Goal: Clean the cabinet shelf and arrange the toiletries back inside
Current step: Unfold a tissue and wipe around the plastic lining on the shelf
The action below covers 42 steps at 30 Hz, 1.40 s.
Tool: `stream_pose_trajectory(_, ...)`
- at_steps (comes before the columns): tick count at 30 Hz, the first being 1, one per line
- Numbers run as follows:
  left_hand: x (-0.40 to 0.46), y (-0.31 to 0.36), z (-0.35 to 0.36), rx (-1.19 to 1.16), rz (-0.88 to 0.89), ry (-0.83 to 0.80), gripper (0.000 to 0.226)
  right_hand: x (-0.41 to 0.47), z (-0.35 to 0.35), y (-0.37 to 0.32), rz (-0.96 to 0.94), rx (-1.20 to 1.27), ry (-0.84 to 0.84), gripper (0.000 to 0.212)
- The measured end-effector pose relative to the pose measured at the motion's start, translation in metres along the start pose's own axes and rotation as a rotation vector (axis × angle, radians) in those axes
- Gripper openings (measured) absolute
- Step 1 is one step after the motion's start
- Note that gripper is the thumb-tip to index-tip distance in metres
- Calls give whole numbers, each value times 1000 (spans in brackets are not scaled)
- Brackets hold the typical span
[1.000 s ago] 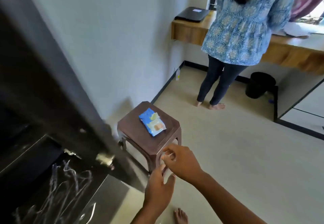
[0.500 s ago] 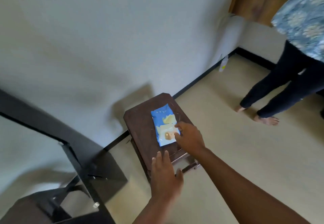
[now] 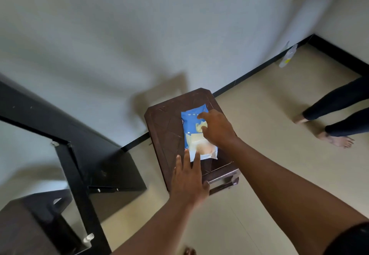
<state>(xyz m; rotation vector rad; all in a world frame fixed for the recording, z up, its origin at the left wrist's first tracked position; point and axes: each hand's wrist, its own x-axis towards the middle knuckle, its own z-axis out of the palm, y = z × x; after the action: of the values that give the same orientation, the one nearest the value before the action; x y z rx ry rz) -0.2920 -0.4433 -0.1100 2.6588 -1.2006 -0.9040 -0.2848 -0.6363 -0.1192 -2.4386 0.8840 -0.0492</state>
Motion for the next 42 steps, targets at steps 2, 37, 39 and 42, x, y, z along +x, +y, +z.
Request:
stream_pose_trajectory(2, 3, 2, 0, 2, -3, -35, 89, 4, 3, 2, 3, -21, 3, 38)
stream_pose_trajectory(37, -309, 33, -118, -1638, -118, -198, 25, -401, -142, -184, 499, 1115, 305, 16)
stream_pose_trajectory(39, -340, 14, -125, -1568, -24, -209, 20, -431, -142, -214, 486, 1053, 331, 16)
stream_pose_trajectory(42, -386, -30, -142, -1474, 84, -214, 21, -467, -140, -264, 435, 942, 303, 16)
